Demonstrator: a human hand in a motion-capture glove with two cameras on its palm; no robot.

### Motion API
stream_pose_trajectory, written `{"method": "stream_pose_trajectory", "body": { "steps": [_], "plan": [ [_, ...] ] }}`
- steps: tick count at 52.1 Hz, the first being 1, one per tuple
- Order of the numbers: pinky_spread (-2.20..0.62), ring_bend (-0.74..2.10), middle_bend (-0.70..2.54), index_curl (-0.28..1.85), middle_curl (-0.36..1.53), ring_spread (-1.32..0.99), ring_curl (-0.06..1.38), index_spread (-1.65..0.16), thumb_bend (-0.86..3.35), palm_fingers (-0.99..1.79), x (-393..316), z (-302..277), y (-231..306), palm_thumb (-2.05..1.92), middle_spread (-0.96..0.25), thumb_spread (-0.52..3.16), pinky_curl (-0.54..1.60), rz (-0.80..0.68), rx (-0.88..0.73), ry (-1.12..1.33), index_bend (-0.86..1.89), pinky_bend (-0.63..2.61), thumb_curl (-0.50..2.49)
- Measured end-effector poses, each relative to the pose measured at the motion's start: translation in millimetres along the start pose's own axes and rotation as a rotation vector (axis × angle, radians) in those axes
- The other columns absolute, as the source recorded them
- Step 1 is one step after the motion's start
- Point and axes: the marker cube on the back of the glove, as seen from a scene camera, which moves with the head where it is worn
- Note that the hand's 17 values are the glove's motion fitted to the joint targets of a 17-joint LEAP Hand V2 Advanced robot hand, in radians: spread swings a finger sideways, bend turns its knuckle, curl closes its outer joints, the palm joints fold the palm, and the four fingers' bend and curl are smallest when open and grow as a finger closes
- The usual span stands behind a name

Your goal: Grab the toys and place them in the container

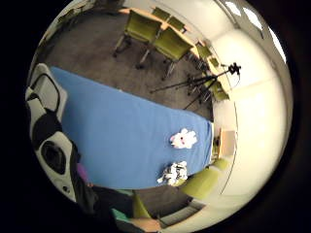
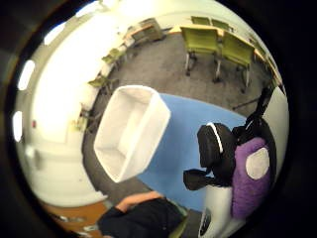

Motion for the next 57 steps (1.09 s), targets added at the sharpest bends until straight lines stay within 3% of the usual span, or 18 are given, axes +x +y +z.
{"method": "stream_pose_trajectory", "body": {
  "steps": [6,14,20,29,34,35,38,40,46,52,57],
  "plan": [
    [-0.48,1.28,1.18,0.77,0.64,-0.36,0.56,-0.26,0.06,1.39,-86,-35,-23,0.45,-0.26,1.36,0.41,-0.175,0.027,-0.171,0.69,0.78,0.45],
    [-0.47,1.32,1.22,0.8,0.65,-0.34,0.56,-0.24,0.05,1.36,-183,-51,-50,0.38,-0.24,1.51,0.42,-0.158,0.031,-0.211,0.79,0.81,0.38],
    [-0.47,1.35,1.24,0.81,0.65,-0.33,0.56,-0.22,0.05,1.34,-145,-30,-60,0.34,-0.23,1.59,0.43,-0.303,0.026,-0.234,0.83,0.83,0.33],
    [-0.47,1.38,1.28,0.82,0.66,-0.33,0.56,-0.2,0.08,1.31,-175,-19,-63,0.32,-0.22,1.63,0.44,-0.203,-0.058,-0.3,0.86,0.85,0.28],
    [-0.48,1.36,1.25,0.79,0.64,-0.33,0.54,-0.2,0.06,1.18,-169,-5,-55,0.27,-0.22,1.58,0.41,-0.254,-0.196,-0.244,0.78,0.79,0.26],
    [-0.48,1.34,1.2,0.78,0.62,-0.33,0.53,-0.21,0.02,1.09,-166,-3,-54,0.21,-0.22,1.53,0.42,-0.256,-0.219,-0.241,0.72,0.83,0.25],
    [-0.4,1.25,0.85,0.76,0.54,-0.33,0.53,-0.23,-0.12,0.22,-159,0,-53,-0.07,-0.21,1.31,0.52,-0.26,-0.236,-0.24,0.39,1.08,0.21],
    [-0.35,1.17,0.77,0.77,0.53,-0.29,0.54,-0.24,-0.13,-0.05,-156,-2,-52,-0.13,-0.18,1.22,0.56,-0.255,-0.221,-0.246,0.33,1.15,0.2],
    [-0.26,1.01,0.64,0.56,0.44,-0.29,0.38,-0.29,-0.12,0.04,-132,-10,-42,-0.16,-0.14,1.07,0.46,-0.253,-0.184,-0.168,0.18,1.11,0.18],
    [-0.22,0.95,0.57,0.55,0.42,-0.3,0.33,-0.3,-0.12,0.07,-182,-44,-6,-0.17,-0.14,0.99,0.43,-0.228,-0.154,-0.166,0.21,1.07,0.16],
    [-0.2,0.92,0.55,0.54,0.41,-0.3,0.32,-0.3,-0.12,0.11,-134,-58,16,-0.17,-0.14,0.96,0.41,-0.21,-0.128,-0.153,0.21,1.04,0.15]
  ]
}}
